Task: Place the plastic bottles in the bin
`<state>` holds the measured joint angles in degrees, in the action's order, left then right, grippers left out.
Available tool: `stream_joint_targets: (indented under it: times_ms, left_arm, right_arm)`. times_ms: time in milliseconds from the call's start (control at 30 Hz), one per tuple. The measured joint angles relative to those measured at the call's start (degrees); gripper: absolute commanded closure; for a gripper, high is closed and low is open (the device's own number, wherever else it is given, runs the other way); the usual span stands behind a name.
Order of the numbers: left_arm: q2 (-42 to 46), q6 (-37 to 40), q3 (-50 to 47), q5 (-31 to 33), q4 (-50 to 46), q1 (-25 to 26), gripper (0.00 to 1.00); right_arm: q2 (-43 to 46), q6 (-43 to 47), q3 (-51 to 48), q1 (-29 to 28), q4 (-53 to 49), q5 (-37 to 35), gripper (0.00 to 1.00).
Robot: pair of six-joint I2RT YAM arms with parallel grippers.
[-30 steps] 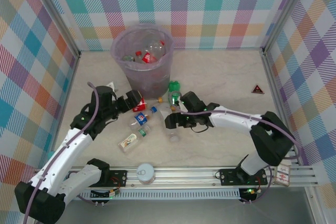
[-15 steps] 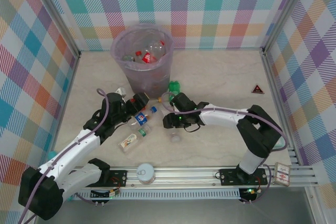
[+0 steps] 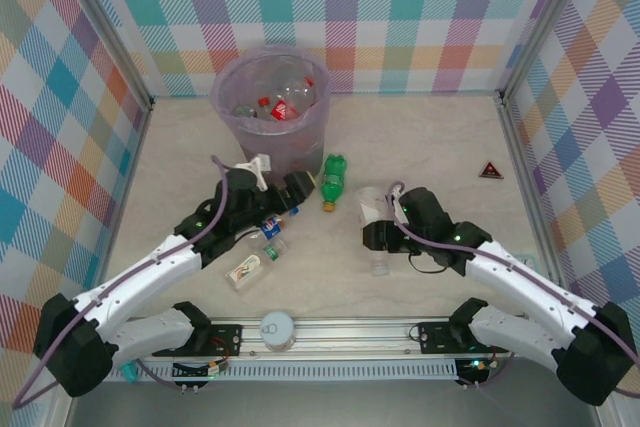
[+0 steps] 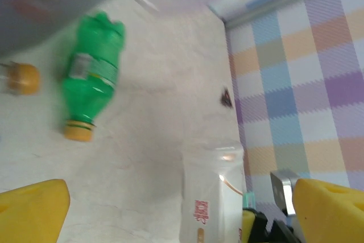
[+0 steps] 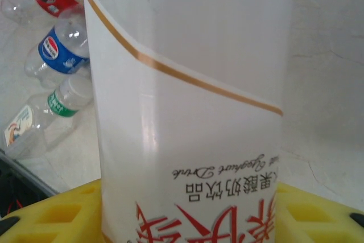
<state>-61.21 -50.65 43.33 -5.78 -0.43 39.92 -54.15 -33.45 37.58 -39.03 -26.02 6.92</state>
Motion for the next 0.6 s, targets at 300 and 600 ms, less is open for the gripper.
stream_joint_targets:
  times_ms: [300, 600]
  left_arm:
    - [-12.4, -0.6, 1.0, 1.1, 12.3, 8.9, 0.0]
    - [-18.9, -2.6, 2.1, -1.2, 16.9, 9.6, 0.02]
  right_arm:
    - [2.7, 2.6, -2.5, 0.1, 3.8, 10.8, 0.66]
    - [2.0, 2.8, -2.7, 0.1, 9.5, 13.6, 0.66]
